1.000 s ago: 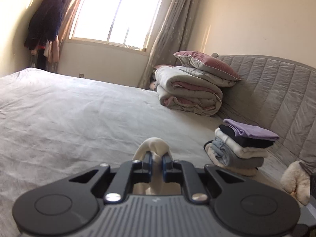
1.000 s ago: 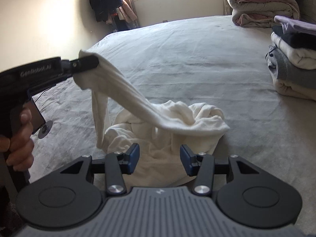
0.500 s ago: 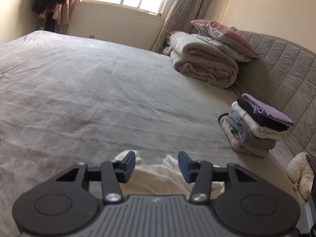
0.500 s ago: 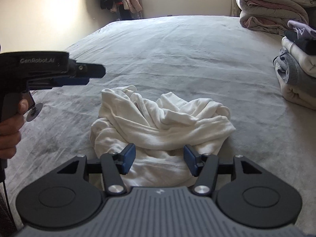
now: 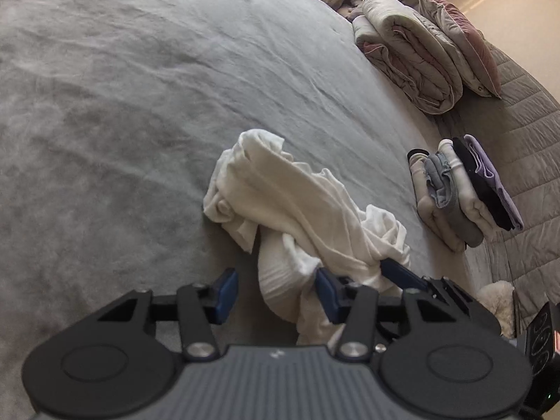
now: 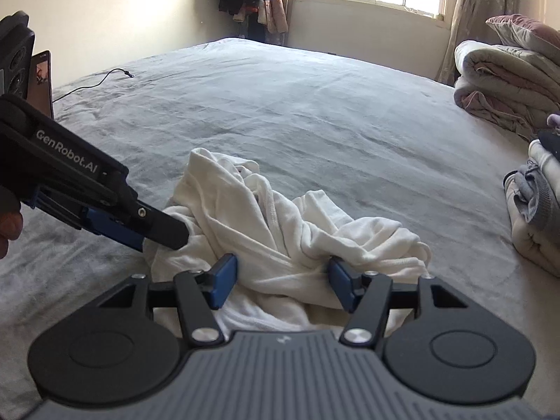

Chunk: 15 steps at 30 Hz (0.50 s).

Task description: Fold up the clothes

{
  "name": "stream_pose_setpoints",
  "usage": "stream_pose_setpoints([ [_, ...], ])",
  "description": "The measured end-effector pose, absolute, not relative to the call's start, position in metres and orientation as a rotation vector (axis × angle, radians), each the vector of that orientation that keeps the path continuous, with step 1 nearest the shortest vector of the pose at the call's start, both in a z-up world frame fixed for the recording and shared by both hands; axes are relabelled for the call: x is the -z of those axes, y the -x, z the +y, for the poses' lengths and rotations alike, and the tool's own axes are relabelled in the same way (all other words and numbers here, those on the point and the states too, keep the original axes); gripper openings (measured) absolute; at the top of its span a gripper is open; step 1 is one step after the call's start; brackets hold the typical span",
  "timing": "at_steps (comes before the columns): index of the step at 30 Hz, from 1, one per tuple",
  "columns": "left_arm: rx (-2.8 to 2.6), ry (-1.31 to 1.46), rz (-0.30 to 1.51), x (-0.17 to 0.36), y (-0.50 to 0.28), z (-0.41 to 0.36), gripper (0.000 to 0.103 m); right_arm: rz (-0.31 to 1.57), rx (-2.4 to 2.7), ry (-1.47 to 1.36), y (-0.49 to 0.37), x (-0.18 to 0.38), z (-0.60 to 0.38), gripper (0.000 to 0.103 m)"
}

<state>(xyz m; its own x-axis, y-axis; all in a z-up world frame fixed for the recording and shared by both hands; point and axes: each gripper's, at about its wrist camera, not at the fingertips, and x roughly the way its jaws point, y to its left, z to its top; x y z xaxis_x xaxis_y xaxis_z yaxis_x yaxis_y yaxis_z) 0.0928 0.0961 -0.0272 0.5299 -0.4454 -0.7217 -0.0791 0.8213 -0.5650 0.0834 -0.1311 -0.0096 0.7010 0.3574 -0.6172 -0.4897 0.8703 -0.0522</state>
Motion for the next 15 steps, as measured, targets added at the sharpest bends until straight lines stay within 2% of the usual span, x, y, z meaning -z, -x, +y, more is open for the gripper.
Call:
stream_pose_setpoints([
  [1,0.233,0.593,1.001,0.029,-0.094,0.093,0.031,0.639,-0.466,0.221,-0.085,0.011,-0.133,0.029],
  [2,0.232,0.598,1.000,0.030,-0.094,0.091,0.023,0.639,-0.457,0.215,-0.087,0.012,-0.135,0.022],
  [4,0.220,0.583,0.986,0.030,-0.094,0.085,0.022,0.621,-0.428,0.182,-0.089,0.007,-0.143,0.016],
  [15,0.220,0.399,0.759,-0.027,-0.059,0.093,0.021,0.534,-0.183,0.124,-0.089,-0.033,-0.192,0.010],
])
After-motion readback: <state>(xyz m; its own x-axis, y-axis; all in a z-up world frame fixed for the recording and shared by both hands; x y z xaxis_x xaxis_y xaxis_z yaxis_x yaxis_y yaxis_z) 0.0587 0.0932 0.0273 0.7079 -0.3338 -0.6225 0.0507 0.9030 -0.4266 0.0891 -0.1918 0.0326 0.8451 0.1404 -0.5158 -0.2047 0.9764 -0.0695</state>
